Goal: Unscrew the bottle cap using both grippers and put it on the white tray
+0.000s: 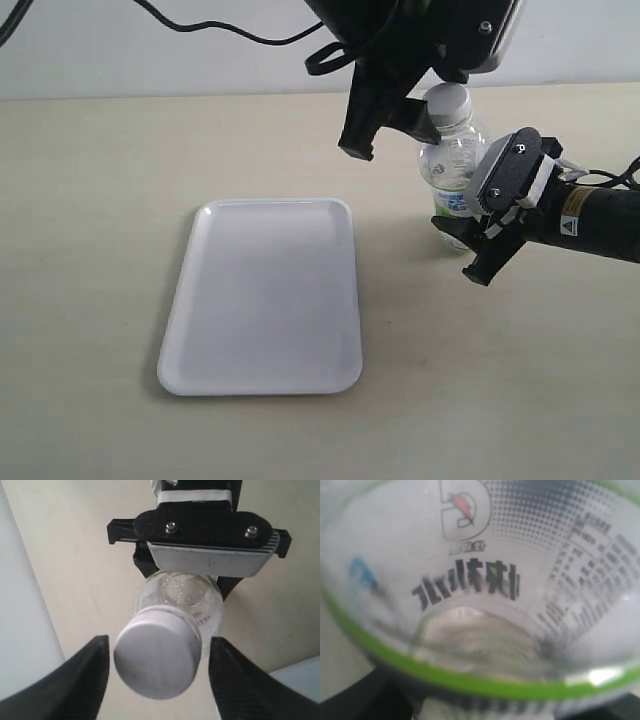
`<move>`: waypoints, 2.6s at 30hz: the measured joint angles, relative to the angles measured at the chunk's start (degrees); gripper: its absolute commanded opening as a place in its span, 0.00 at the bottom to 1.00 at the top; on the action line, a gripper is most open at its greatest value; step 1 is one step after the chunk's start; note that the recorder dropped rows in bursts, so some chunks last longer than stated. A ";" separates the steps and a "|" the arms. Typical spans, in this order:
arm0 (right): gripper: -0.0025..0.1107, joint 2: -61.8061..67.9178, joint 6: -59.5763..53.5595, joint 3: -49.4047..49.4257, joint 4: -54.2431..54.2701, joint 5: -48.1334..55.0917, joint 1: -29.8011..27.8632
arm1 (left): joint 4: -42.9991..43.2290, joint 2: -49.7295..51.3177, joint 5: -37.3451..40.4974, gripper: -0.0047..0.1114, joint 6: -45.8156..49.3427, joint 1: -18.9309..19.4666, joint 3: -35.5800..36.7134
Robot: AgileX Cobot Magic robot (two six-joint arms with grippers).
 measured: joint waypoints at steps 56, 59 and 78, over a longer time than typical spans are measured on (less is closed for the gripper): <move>0.02 0.00 0.89 0.00 0.36 0.00 0.00 | 2.06 -0.90 1.04 0.04 -39.49 0.00 0.00; 0.02 0.00 1.43 0.00 0.36 0.00 0.00 | 2.06 -1.03 1.04 0.04 -44.84 0.00 0.00; 0.02 0.00 3.03 0.00 0.87 0.00 0.00 | 18.79 -8.45 11.41 0.04 -43.29 4.47 0.77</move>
